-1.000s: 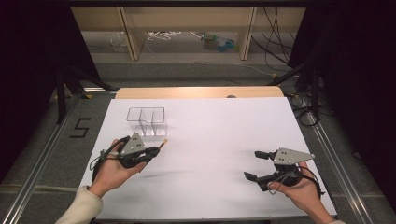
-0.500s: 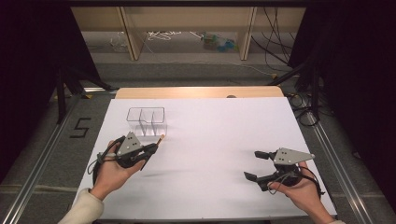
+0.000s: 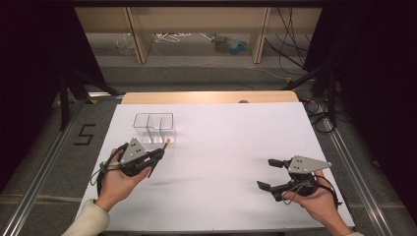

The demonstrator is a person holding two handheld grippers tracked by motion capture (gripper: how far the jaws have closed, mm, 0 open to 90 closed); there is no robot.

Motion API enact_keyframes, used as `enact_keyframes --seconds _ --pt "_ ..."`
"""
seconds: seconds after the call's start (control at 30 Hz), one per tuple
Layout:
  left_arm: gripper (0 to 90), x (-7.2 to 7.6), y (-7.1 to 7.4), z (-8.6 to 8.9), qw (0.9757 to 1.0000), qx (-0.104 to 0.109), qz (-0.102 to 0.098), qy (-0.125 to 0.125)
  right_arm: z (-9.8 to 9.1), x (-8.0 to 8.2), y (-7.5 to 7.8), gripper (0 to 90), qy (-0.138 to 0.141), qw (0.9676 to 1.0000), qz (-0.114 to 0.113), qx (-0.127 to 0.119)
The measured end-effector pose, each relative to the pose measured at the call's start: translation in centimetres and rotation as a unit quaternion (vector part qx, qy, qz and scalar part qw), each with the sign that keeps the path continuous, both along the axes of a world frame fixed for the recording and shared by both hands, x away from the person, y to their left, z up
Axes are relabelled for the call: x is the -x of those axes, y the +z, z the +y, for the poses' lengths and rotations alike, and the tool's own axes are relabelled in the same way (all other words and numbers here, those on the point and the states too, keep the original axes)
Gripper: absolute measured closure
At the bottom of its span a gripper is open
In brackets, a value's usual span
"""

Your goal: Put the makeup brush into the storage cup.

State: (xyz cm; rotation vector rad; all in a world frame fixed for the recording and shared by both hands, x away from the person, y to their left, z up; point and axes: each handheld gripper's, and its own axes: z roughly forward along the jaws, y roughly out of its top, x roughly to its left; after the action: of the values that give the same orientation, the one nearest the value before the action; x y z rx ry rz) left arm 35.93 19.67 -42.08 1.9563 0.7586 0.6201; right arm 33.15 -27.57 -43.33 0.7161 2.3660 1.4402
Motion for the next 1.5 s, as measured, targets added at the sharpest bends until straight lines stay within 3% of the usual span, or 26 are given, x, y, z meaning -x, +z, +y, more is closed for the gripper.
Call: enact_keyframes --seconds 0.33,0.37,0.9,1.5 --pt "83.3 -0.02 0.12 0.17 0.9998 0.016 -0.010 0.006 0.07 -0.09 -0.14 15.8 0.002 1.0000 -0.003 -0.008" --pt "83.3 0.01 0.06 0.12 0.9996 0.025 -0.007 0.010 0.07 -0.09 -0.13 15.9 0.002 1.0000 -0.003 -0.008" --pt "83.4 0.00 0.30 0.41 0.9989 0.032 -0.024 0.022 0.08 -0.05 -0.12 15.9 0.003 1.0000 -0.001 -0.008" --pt "83.3 -0.10 0.39 0.75 0.9978 0.048 -0.028 0.036 0.07 -0.07 -0.13 15.8 0.003 0.9999 -0.002 -0.009"
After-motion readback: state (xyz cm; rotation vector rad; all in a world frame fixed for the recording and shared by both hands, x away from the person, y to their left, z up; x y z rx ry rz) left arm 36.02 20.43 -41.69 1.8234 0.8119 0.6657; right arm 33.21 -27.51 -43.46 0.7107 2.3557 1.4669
